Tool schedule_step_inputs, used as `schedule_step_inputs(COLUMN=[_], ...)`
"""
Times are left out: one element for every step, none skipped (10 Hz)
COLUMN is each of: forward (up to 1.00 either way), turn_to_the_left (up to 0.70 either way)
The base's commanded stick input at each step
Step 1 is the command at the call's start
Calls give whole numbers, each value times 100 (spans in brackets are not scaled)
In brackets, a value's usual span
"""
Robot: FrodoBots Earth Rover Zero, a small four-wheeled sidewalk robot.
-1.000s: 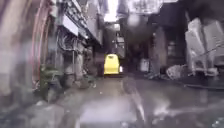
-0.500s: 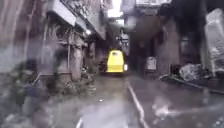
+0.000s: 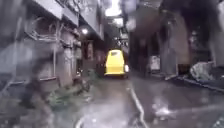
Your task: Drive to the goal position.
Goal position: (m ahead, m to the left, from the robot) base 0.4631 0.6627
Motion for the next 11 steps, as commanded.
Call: schedule_step_inputs(forward=[100, 100, 100, 100, 100, 100, 100, 100, 100, 100, 100], turn_to_the_left=[0, 0, 0, 0, 0, 0, 0, 0, 0, 0, 1])
